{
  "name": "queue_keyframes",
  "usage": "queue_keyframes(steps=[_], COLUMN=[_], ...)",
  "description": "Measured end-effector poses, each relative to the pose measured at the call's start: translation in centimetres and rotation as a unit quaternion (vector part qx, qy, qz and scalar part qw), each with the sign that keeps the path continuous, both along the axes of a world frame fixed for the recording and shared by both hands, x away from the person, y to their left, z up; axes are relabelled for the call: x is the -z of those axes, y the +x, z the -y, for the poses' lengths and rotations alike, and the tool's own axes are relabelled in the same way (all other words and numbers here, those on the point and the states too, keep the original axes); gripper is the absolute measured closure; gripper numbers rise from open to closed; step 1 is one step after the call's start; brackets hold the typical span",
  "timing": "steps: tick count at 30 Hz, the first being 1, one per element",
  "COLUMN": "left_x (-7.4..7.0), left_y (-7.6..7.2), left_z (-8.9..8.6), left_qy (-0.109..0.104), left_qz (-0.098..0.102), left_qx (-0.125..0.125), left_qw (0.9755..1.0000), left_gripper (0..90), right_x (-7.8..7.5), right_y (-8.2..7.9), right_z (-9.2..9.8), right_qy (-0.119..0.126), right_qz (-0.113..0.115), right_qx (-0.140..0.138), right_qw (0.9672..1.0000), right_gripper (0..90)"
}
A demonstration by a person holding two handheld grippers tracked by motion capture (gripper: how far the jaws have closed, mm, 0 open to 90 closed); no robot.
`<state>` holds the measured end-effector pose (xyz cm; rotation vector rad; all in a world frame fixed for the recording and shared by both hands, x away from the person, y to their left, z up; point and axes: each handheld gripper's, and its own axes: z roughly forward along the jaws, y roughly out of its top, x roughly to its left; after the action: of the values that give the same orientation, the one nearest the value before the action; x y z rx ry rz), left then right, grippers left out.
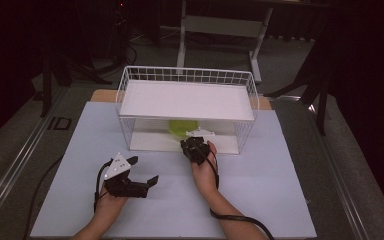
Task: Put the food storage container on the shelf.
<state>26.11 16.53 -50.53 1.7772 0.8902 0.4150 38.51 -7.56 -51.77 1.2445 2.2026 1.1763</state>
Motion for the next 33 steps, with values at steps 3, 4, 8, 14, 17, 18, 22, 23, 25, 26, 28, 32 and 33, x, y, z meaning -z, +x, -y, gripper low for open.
queue_keyframes(steps=[3,4,8,14,17,18,22,23,25,26,28,32,33], left_x=[-0.1,-0.2,-0.4,-0.5,-0.4,-0.3,-0.3,-0.3,-0.2,-0.1,-0.1,-0.1,-0.1], left_y=[-0.1,-0.2,-0.3,-0.4,-0.6,-0.6,-0.6,-0.6,-0.6,-0.6,-0.7,-0.7,-0.7], left_z=[0.2,0.2,0.2,0.0,0.1,0.2,0.5,0.6,0.6,0.7,0.8,1.0,1.0], left_qy=[-0.007,-0.011,-0.018,-0.026,-0.025,-0.022,-0.02,-0.02,-0.021,-0.022,-0.021,-0.024,-0.022], left_qz=[-0.002,-0.005,-0.003,0.002,0.004,0.002,0.001,0.0,-0.001,-0.002,-0.002,-0.003,-0.005], left_qx=[0.008,0.012,0.019,0.031,0.032,0.033,0.037,0.039,0.041,0.043,0.045,0.052,0.054], left_qw=[0.9999,0.9999,0.9997,0.9992,0.9992,0.9992,0.9991,0.9991,0.9989,0.9988,0.9988,0.9984,0.9983], left_gripper=[0.4,0.4,0.3,0.4,0.4,0.4,0.4,0.4,0.4,0.4,0.4,0.4,0.4], right_x=[0.1,0.2,0.0,-0.8,-1.1,-1.3,-1.8,-1.8,-1.9,-1.8,-1.8,-1.7,-1.7], right_y=[-0.5,-1.0,-2.0,-3.9,-4.6,-4.8,-5.4,-5.5,-5.6,-5.6,-5.6,-5.7,-5.7], right_z=[0.1,0.1,0.1,0.7,1.4,1.6,2.5,2.7,3.2,3.4,4.0,5.3,5.6], right_qy=[0.0,-0.003,-0.005,-0.003,0.004,0.006,0.017,0.019,0.028,0.033,0.038,0.048,0.049], right_qz=[-0.005,-0.009,-0.01,0.0,0.005,0.007,0.008,0.008,0.007,0.005,0.005,0.007,0.005], right_qx=[-0.007,-0.014,-0.027,-0.047,-0.046,-0.046,-0.05,-0.05,-0.046,-0.047,-0.045,-0.05,-0.051], right_qw=[1.0,0.9999,0.9996,0.9989,0.9989,0.9989,0.9986,0.9985,0.9985,0.9983,0.9983,0.9976,0.9975], right_gripper=[87.3,86.4,84.0,78.2,72.7,69.7,53.3,48.6,39.7,33.3,26.8,17.7,17.5])
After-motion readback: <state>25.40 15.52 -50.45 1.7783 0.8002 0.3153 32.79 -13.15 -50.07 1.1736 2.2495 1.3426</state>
